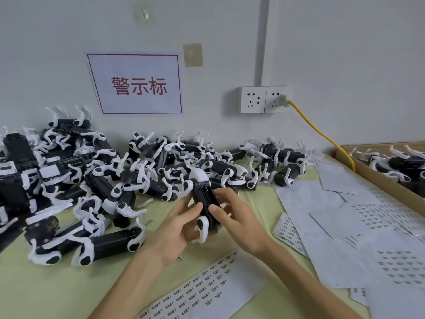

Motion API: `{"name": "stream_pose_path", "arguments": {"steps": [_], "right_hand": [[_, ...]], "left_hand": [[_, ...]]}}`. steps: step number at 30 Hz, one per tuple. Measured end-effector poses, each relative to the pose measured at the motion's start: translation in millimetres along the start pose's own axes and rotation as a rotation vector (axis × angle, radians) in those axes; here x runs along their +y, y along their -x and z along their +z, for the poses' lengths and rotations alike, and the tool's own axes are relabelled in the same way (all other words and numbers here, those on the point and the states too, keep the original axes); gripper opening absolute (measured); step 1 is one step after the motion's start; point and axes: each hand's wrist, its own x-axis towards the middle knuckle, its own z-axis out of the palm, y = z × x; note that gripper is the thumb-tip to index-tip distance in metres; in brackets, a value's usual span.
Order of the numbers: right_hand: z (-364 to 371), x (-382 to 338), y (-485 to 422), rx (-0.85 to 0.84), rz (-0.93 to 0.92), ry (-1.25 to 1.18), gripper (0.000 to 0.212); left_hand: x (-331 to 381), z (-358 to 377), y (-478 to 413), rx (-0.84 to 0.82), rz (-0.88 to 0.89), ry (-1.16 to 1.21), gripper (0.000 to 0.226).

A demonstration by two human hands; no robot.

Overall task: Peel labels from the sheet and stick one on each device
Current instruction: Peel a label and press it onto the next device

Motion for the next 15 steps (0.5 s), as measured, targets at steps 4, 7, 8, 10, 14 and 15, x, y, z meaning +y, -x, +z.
{"name": "stream_pose_path", "arguments": {"steps": [4,7,8,10,14,15], "right_hand": [[0,0,0,-0.053,0.08,-0.103,0.034],[1,3,-1,-0.029,0.134,-0.137,0.037],[2,4,-1,-0.011,0.142,-0.122,0.038],[4,6,0,0.013,0.15,-0.093,0.04],[4,10,-4,0.172,0.13,-0.106,0.033],[2,10,-6,0.218,0.129,-0.136,0.031]], "left_hand": [[-5,1,-2,0.118,0.017,-0.057,0.032],[-10,3,-5,0.245,-0.001,-0.135,0.026],[-10,4,-5,0.265,0.001,-0.184,0.033],[-10,2,-4,0.287,0.028,-0.303,0.043],[-9,-1,-5,0.283,0.108,-0.483,0.019],[-9,-1,-6,0.269,0.11,-0.529,0.017]]}}
